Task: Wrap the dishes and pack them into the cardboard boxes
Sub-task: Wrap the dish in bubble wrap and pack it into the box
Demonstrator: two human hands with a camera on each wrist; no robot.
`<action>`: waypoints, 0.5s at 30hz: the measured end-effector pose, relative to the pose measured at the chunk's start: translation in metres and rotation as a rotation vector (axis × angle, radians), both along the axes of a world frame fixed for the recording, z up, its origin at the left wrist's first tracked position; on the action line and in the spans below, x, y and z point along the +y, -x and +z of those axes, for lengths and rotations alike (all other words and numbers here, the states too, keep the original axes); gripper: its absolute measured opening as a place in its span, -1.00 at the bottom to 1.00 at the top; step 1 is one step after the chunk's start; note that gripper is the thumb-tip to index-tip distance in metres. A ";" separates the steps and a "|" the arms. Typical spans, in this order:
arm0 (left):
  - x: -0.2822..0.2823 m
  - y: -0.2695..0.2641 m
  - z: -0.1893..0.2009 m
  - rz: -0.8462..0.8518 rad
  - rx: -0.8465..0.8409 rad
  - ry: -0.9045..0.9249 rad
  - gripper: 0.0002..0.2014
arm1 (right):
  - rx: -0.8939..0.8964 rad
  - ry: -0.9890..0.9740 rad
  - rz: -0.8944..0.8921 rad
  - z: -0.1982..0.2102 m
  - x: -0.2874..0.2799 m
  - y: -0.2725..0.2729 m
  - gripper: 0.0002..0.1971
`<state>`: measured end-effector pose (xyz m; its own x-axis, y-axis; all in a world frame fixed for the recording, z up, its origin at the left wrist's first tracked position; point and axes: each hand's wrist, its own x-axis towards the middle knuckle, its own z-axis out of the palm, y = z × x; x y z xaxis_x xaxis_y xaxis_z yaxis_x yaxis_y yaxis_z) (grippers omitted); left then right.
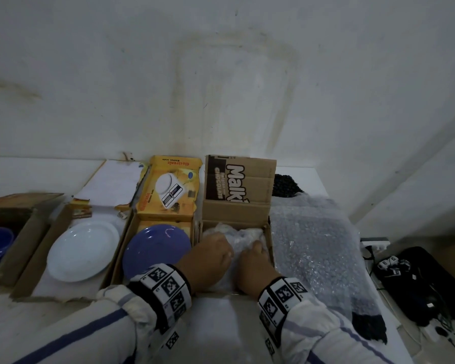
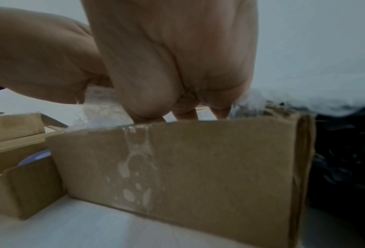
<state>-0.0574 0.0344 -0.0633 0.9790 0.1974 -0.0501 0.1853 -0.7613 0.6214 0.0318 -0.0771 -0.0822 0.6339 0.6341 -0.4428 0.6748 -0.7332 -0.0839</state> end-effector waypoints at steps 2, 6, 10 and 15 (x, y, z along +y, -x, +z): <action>0.003 0.001 0.001 -0.134 0.262 -0.311 -0.57 | -0.025 0.049 0.029 -0.008 0.004 0.002 -0.55; -0.001 0.005 0.006 -0.224 0.440 -0.753 -0.76 | -0.076 0.184 0.011 -0.020 0.009 0.003 -0.47; -0.007 0.007 0.000 -0.142 0.426 -0.848 -0.63 | -0.077 0.170 0.006 -0.013 0.008 0.006 -0.44; -0.010 0.007 0.001 -0.129 0.489 -0.805 -0.55 | -0.022 0.171 0.067 0.007 0.009 0.003 -0.46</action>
<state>-0.0641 0.0242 -0.0621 0.9021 0.2434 -0.3563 0.1710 -0.9598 -0.2226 0.0285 -0.0684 -0.0753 0.6034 0.5918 -0.5345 0.7229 -0.6889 0.0533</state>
